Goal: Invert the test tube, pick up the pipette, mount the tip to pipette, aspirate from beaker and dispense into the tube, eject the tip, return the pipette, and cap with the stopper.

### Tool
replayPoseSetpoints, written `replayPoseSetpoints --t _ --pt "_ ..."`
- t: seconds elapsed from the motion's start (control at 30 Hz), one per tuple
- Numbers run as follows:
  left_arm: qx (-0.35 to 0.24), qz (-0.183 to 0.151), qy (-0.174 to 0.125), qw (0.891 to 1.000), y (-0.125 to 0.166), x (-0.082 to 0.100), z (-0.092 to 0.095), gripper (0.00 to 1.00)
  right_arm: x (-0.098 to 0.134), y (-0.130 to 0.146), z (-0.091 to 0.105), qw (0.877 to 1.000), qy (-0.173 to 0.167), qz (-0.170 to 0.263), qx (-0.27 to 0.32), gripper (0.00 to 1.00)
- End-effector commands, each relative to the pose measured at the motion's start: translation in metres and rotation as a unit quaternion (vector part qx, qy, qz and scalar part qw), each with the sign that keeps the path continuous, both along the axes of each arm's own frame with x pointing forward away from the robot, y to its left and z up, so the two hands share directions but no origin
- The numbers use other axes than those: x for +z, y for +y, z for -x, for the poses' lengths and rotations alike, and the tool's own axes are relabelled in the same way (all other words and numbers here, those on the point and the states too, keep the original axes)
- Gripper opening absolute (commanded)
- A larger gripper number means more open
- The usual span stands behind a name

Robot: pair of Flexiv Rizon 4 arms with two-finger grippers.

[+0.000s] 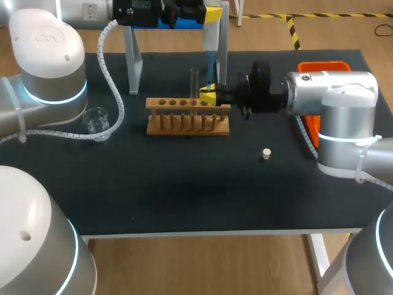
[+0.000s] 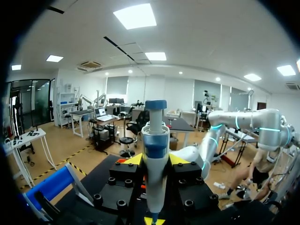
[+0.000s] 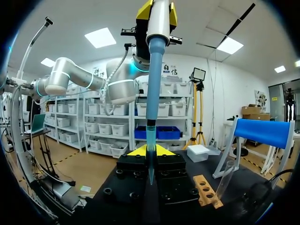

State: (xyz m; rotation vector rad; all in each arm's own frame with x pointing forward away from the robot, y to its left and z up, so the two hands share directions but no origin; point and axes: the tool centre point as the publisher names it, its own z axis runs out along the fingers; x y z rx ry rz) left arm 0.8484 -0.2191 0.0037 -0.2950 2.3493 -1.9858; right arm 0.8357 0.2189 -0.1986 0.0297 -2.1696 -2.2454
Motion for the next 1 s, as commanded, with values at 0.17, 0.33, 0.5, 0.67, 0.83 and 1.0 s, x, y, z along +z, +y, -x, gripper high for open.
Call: replayPoseSetpoints --t 0.17,0.33,0.5,0.67,0.83,1.0 --pt "-0.001 0.001 0.000 1.000 0.000 -0.003 0.000 0.00 0.007 0.001 0.000 1.000 0.004 -0.005 -0.003 0.00" --pt "-0.001 0.001 0.000 1.000 0.000 -0.003 0.000 0.00 0.008 0.001 0.000 1.000 0.015 -0.008 -0.005 0.00" --pt "-0.001 0.001 0.000 1.000 0.000 -0.003 0.000 0.00 0.008 0.001 0.000 1.000 0.019 -0.007 -0.007 0.00" --pt "-0.001 0.001 0.000 1.000 0.000 -0.003 0.000 0.00 0.011 0.001 -0.001 1.000 0.019 -0.006 -0.008 0.00" --pt "-0.001 0.001 0.000 1.000 0.000 -0.003 0.000 0.00 0.015 0.000 -0.002 1.000 0.016 -0.006 -0.009 0.00" --pt "-0.001 0.001 0.000 1.000 0.000 -0.003 0.000 0.00 0.018 -0.001 -0.005 1.000 0.013 -0.006 -0.012 0.00"
